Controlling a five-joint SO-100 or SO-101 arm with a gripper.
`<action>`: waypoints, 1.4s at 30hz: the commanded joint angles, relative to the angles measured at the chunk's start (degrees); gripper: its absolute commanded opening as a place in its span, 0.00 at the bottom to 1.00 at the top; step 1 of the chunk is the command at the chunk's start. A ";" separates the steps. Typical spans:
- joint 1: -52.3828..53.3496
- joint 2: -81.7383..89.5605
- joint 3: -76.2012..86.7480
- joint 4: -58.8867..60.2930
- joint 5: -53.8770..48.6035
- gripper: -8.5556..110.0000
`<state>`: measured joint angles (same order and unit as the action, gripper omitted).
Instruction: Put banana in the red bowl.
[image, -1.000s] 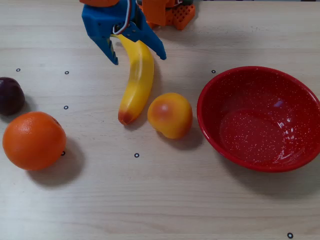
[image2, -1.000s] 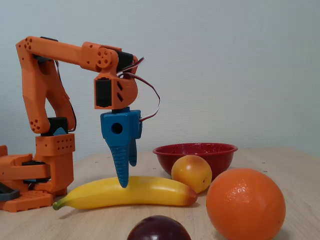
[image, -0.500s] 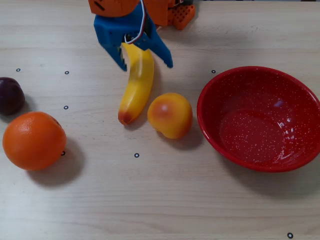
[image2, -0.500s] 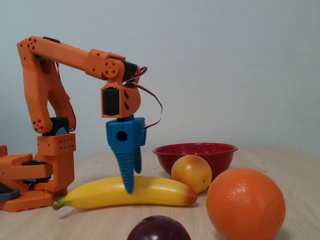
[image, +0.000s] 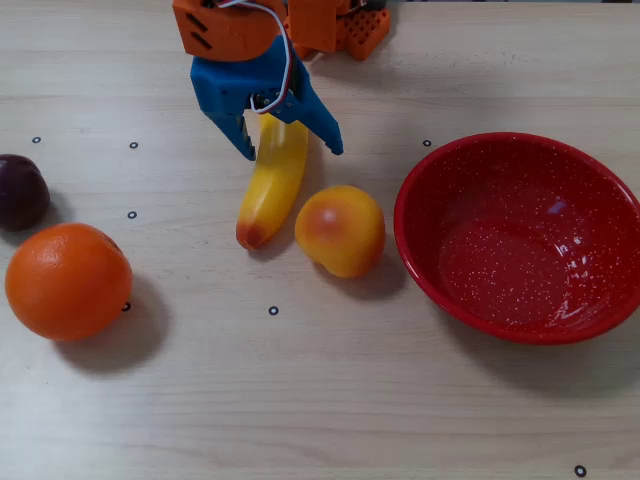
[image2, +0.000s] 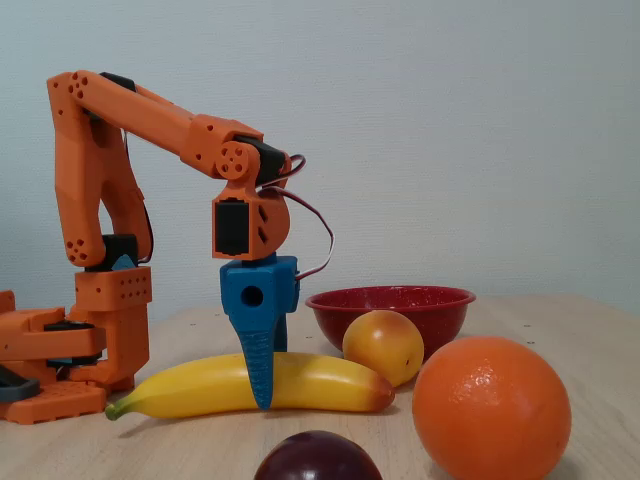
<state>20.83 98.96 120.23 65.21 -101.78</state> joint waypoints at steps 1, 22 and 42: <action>-0.79 0.26 -1.93 -0.88 -0.79 0.38; -0.18 -4.66 -1.32 -7.12 -5.01 0.36; 0.09 -2.99 0.35 -6.15 -5.71 0.26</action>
<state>21.09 94.83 120.06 59.77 -106.17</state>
